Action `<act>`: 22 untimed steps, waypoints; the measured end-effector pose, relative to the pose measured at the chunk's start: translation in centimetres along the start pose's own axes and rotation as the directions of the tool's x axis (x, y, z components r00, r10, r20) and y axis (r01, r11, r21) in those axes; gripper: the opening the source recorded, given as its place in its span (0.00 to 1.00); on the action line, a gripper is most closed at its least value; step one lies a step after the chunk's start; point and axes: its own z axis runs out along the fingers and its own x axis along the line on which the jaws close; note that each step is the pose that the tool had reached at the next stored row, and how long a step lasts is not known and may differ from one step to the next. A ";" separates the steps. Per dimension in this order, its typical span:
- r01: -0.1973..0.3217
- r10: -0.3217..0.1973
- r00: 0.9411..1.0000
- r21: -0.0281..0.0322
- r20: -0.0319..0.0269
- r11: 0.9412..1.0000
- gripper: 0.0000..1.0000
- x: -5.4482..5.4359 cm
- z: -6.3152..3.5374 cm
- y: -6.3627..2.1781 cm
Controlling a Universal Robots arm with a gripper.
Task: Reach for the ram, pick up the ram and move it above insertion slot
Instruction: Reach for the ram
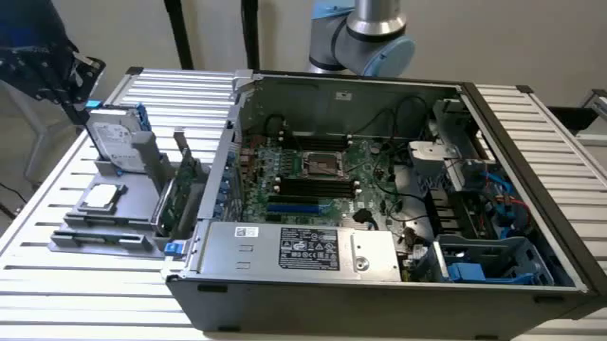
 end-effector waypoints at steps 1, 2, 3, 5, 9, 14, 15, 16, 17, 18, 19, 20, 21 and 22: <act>0.000 0.000 1.000 0.000 0.000 1.000 0.11 0.0 0.00 0.00; 0.000 0.000 1.000 0.000 0.000 1.000 0.11 0.0 0.00 0.00; 0.000 0.000 1.000 0.000 0.000 1.000 0.11 0.0 0.00 0.00; 0.000 0.000 1.000 0.000 0.000 1.000 0.11 0.0 0.00 0.00; 0.000 0.000 1.000 0.000 0.000 1.000 0.11 0.0 0.00 0.00; 0.000 0.000 1.000 0.000 0.000 1.000 0.11 0.0 -0.01 -0.02; 0.000 0.000 1.000 0.000 0.000 1.000 0.11 0.0 -0.01 -0.05; 0.000 0.000 1.000 0.000 0.000 1.000 0.11 0.0 -0.02 -0.18; 0.000 0.000 1.000 0.000 0.000 1.000 0.11 0.0 -0.03 -0.48; 0.000 0.000 1.000 0.000 0.000 1.000 0.11 0.0 -0.03 -0.82; 0.000 0.000 1.000 0.000 0.000 1.000 0.11 0.0 -0.06 -1.28; 0.000 0.000 1.000 0.000 0.000 1.000 0.11 0.0 -0.06 -1.73; 0.000 0.000 1.000 0.000 0.000 1.000 0.11 0.0 -0.08 -2.18; 0.000 0.000 1.000 0.000 0.000 1.000 0.11 0.0 -0.11 -2.63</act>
